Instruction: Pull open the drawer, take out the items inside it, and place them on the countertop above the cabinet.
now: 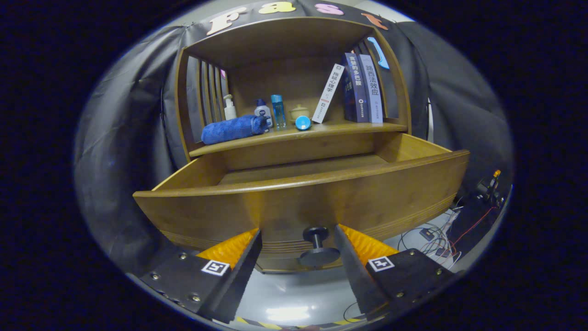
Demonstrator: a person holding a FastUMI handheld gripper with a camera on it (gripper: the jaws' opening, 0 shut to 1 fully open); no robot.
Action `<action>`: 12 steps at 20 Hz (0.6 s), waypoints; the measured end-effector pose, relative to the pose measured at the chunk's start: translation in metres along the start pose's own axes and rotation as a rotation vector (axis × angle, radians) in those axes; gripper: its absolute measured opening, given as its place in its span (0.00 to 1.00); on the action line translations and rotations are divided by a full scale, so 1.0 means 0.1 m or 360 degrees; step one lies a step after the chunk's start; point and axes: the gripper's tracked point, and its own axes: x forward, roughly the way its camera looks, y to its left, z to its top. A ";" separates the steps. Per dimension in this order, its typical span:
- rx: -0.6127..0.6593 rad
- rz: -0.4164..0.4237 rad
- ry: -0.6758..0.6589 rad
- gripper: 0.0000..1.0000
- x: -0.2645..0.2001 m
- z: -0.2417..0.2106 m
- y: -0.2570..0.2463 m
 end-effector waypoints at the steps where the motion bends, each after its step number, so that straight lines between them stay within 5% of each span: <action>1: 0.0006 0.0002 0.0001 0.94 0.04 0.01 0.01; 12: 0.0096 -0.0015 -0.0016 0.94 0.66 0.27 0.12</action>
